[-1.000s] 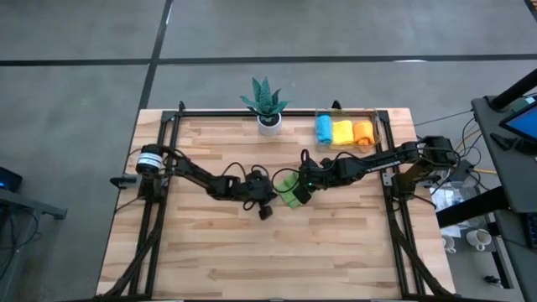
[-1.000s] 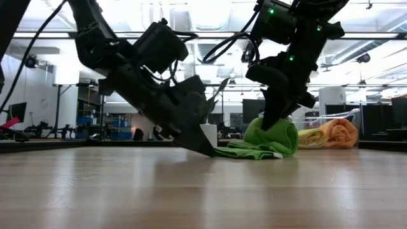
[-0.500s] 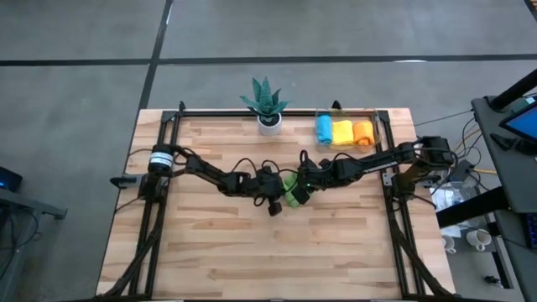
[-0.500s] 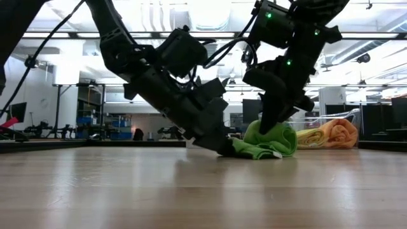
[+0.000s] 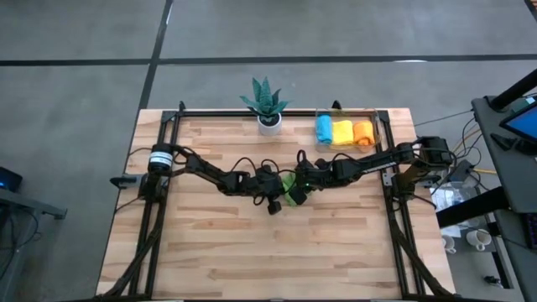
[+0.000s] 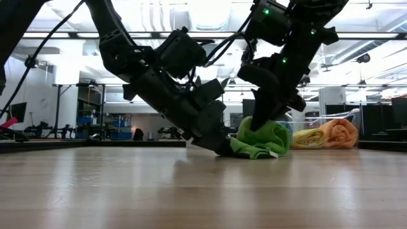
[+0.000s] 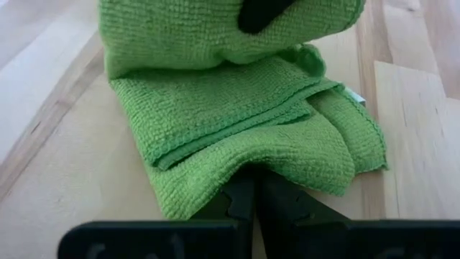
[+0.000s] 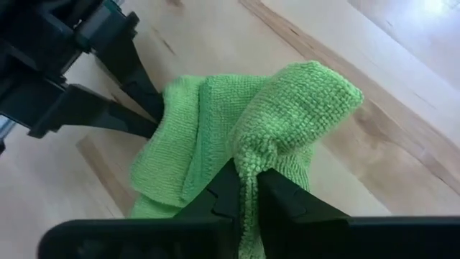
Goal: Roll microfiber towels into tight, uniform cylinder then place into a basket
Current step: Roll the green microfiber cloth
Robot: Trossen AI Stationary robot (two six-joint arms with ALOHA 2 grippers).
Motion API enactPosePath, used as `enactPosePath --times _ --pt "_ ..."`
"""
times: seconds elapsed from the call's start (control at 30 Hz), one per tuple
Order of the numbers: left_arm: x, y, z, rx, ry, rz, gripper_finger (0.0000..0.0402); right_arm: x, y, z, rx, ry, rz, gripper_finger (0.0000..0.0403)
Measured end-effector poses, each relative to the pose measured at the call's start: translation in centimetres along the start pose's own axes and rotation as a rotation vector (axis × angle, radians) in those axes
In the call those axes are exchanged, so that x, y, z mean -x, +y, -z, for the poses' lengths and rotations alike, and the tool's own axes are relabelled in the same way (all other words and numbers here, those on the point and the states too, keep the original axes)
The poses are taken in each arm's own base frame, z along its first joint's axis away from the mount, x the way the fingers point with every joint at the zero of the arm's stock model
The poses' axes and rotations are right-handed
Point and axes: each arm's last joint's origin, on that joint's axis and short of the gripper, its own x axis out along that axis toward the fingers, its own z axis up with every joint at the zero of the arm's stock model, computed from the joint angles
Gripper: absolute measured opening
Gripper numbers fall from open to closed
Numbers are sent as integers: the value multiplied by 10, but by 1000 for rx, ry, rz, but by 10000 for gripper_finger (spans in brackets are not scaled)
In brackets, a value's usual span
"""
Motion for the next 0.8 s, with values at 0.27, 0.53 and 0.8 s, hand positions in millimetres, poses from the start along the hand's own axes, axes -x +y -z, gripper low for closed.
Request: enactPosePath --times 0.27,0.53,0.8 --pt "0 2 2 -8 3 -8 0 0 1 0 12 12 -30 96" --pt "-1 10 6 -27 42 -52 0 3 6 1 92 19 -55 151" --pt "0 11 5 -170 42 -72 0 5 11 2 152 23 -84 143"
